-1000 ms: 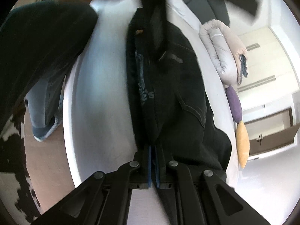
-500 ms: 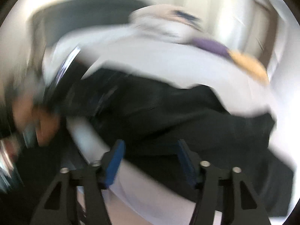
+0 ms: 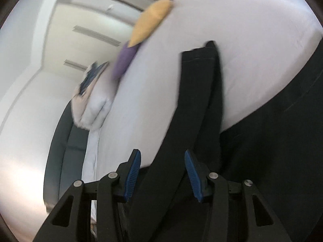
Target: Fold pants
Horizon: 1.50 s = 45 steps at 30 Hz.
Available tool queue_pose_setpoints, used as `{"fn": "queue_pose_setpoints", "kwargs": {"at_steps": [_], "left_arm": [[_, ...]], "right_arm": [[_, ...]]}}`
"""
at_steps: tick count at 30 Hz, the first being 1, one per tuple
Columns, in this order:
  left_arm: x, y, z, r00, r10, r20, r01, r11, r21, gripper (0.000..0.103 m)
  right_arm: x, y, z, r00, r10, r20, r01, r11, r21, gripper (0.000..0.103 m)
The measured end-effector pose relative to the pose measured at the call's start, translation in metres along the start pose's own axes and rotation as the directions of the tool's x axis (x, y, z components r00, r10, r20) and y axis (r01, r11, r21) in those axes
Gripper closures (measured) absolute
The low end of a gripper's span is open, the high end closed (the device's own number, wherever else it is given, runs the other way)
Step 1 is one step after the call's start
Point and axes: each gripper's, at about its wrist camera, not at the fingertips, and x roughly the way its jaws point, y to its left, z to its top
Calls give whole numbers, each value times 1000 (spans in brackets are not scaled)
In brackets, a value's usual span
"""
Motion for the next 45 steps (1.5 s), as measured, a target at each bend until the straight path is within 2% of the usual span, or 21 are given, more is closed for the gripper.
{"fn": "queue_pose_setpoints", "kwargs": {"at_steps": [5, 10, 14, 15, 16, 17, 19, 26, 30, 34, 37, 39, 41, 43, 45], "left_arm": [[-3, 7, -3, 1000, -8, 5, 8, 1000, -17, 92], [-4, 11, -4, 1000, -21, 5, 21, 1000, -23, 92], [-5, 15, -5, 1000, -25, 4, 25, 999, -23, 92], [-5, 17, -4, 1000, -25, 4, 25, 999, -22, 92], [-5, 17, -4, 1000, -24, 4, 25, 999, -22, 92], [-5, 18, -4, 1000, -23, 3, 23, 999, -22, 92], [-5, 17, -3, 1000, -21, 1, 21, 1000, -20, 92], [-5, 12, -3, 1000, -17, 5, 17, 1000, -18, 92], [-6, 11, -4, 1000, -16, 7, 16, 1000, -13, 92], [-9, 12, -2, 1000, -28, 3, 28, 999, -23, 92], [-10, 16, 0, 999, -33, 0, 33, 999, -33, 92], [-11, 18, 4, 999, -31, -6, 31, 999, -40, 92], [-12, 17, 7, 1000, -22, -11, 22, 999, -37, 92], [-14, 16, 9, 1000, -13, -15, 13, 999, -37, 92], [-14, 15, 11, 1000, -7, -18, 6, 999, -38, 92]], "right_arm": [[23, -22, 21, 999, -37, -16, 39, 990, 137, 53], [39, -23, 33, 1000, -1, -3, 1, 985, 174, 53], [54, -21, 47, 1000, 17, 26, -22, 982, 187, 58], [61, -22, 52, 999, 20, 33, -26, 981, 191, 66], [67, -23, 58, 999, 12, 33, -18, 982, 187, 84], [69, -22, 61, 999, -10, 31, 5, 984, 177, 94], [61, -23, 63, 999, -25, 48, 17, 986, 164, 97], [-33, -22, 48, 977, -33, 213, 12, 995, 102, 98], [-102, -55, 12, 951, -68, 301, 17, 986, 166, 99], [-158, -113, -34, 918, -175, 355, 65, 952, 301, 99], [-172, -140, -50, 918, -164, 360, 29, 936, 351, 99], [-173, -142, -51, 920, -146, 365, 14, 940, 340, 98], [-176, -141, -47, 916, -142, 375, 13, 945, 327, 93], [-178, -143, -43, 915, -111, 387, -21, 947, 320, 72], [-178, -144, -35, 908, -82, 411, -61, 945, 322, 64]]}}
